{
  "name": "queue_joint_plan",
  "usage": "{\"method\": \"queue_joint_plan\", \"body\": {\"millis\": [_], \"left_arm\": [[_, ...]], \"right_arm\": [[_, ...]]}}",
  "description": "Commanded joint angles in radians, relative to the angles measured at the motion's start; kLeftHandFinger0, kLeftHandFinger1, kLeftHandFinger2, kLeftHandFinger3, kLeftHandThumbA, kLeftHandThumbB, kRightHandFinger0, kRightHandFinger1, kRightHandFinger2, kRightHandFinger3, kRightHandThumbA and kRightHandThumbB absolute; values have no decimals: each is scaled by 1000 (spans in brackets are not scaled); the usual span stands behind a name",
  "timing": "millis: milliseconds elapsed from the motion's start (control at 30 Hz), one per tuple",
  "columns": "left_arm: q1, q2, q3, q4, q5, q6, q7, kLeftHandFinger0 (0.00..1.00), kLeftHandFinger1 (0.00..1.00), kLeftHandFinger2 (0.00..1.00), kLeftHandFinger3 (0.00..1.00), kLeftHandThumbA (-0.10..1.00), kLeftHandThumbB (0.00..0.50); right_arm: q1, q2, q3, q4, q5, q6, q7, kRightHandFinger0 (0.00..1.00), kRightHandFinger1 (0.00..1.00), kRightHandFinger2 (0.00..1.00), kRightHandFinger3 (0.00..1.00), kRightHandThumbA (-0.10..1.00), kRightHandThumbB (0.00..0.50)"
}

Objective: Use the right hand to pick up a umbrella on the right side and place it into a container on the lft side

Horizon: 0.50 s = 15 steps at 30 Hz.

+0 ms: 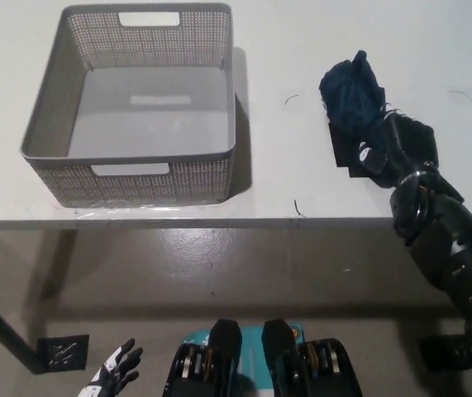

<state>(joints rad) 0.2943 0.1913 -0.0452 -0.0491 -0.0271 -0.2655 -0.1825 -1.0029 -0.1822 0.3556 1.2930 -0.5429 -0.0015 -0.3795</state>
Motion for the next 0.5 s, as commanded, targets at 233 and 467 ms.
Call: {"method": "queue_joint_plan", "body": {"millis": [233, 467], "left_arm": [[8, 11, -4, -28, 13, -6, -5, 1000, 1000, 1000, 1000, 1000, 13], [24, 10, -6, -26, 10, -11, -7, 1000, 1000, 1000, 1000, 1000, 48]], "right_arm": [[-218, 9, -67, -458, 44, 72, 121, 0, 276, 794, 772, -100, 193], [-277, 102, -60, -655, 43, 171, 196, 0, 275, 689, 779, -100, 163]]}}
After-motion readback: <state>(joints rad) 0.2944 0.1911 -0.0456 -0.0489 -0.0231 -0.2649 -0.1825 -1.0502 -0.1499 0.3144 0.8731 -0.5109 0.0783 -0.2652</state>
